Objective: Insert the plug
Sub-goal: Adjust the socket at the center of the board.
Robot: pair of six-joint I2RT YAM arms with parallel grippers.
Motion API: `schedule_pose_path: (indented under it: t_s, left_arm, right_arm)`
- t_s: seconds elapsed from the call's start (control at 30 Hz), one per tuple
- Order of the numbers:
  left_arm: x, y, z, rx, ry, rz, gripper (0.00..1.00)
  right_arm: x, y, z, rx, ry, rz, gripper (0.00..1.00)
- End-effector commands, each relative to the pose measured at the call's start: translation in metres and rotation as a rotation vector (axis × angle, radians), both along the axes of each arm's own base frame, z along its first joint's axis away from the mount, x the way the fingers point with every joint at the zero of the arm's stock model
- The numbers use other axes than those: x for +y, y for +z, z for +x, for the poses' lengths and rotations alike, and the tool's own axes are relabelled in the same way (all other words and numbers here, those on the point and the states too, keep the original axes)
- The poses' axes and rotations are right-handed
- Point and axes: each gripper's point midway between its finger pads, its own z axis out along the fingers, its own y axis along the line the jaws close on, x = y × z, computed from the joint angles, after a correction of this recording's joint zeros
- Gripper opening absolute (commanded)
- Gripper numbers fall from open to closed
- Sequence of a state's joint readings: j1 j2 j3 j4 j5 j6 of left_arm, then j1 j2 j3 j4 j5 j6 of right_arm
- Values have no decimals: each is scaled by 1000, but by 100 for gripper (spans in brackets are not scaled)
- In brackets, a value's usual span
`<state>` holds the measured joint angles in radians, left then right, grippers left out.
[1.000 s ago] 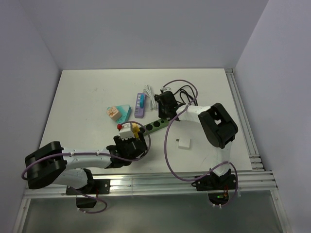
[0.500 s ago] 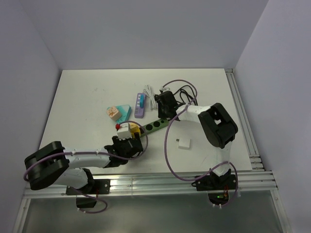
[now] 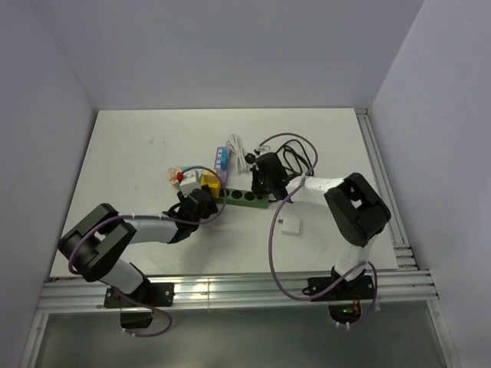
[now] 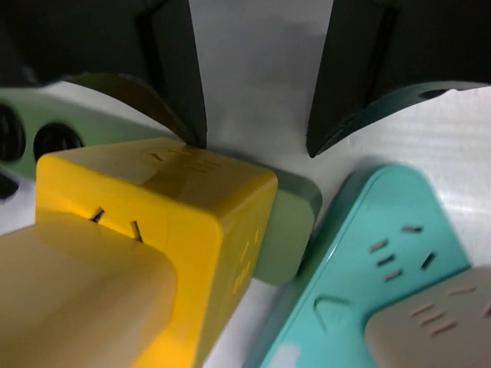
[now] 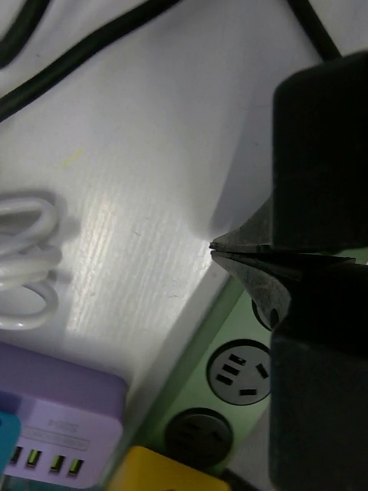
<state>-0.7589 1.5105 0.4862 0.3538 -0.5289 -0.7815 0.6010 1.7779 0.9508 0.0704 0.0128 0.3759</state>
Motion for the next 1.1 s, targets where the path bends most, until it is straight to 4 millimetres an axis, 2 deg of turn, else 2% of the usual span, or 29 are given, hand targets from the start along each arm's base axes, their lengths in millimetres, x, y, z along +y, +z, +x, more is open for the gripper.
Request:
schedule_pose_path:
  t_s: [0.0, 0.2, 0.33, 0.4, 0.47, 0.57, 0.6, 0.63, 0.7, 0.77, 0.8, 0.83, 0.87, 0.9, 0.93, 0.97, 1.0, 1.03, 1.07]
  left_arm:
    - [-1, -16, 11, 56, -54, -4, 60]
    - [4, -24, 33, 65, -28, 16, 59]
    - [8, -20, 42, 50, -21, 11, 59]
    - [9, -17, 43, 40, -22, 11, 59]
    - [10, -14, 39, 32, -35, 5, 59]
    - [12, -4, 30, -6, -59, -25, 66]
    - [13, 0, 28, -19, -64, -31, 73]
    - [16, 4, 21, -29, -70, -36, 77]
    - [18, 11, 11, -46, -87, -47, 87]
    - [12, 16, 1, -62, -128, -65, 92]
    - [10, 24, -5, -84, -143, -78, 95]
    - [8, 27, -10, -89, -156, -77, 96]
    - [-2, 31, -19, -95, -192, -80, 97]
    - [-4, 43, -22, -131, -186, -87, 99]
    - [-18, 44, -36, -125, -232, -87, 99]
    - [-24, 47, -42, -130, -244, -91, 100]
    - [-30, 56, -44, -152, -239, -104, 99]
    - [-45, 59, -57, -155, -292, -112, 99]
    - [-53, 63, -63, -162, -316, -118, 100]
  right_arm:
    - [16, -5, -34, 39, 88, -3, 3]
    - [33, -14, -59, 68, 140, -27, 2]
    - [47, -15, -78, 59, 173, -44, 3]
    - [46, -12, -77, 53, 157, -47, 3]
    - [42, -3, -63, 10, 109, -65, 3]
    - [29, 14, -50, -22, 58, -63, 4]
    - [25, 19, -47, -33, 41, -54, 4]
    - [20, 32, -44, -57, 22, -33, 8]
    - [2, 44, -36, -97, -44, -32, 13]
    - [-17, 61, -37, -149, -112, -10, 20]
    - [-23, 74, -31, -195, -153, 27, 24]
    - [-35, 66, -39, -192, -185, 34, 32]
    - [-39, 85, -41, -241, -205, 91, 35]
    - [-46, 92, -37, -269, -235, 127, 39]
    - [-53, 86, -42, -263, -252, 136, 41]
    - [-57, 97, -43, -289, -267, 165, 42]
    - [-66, 96, -42, -290, -307, 162, 49]
    - [-72, 99, -41, -302, -333, 161, 52]
    - [-79, 105, -42, -315, -369, 167, 60]
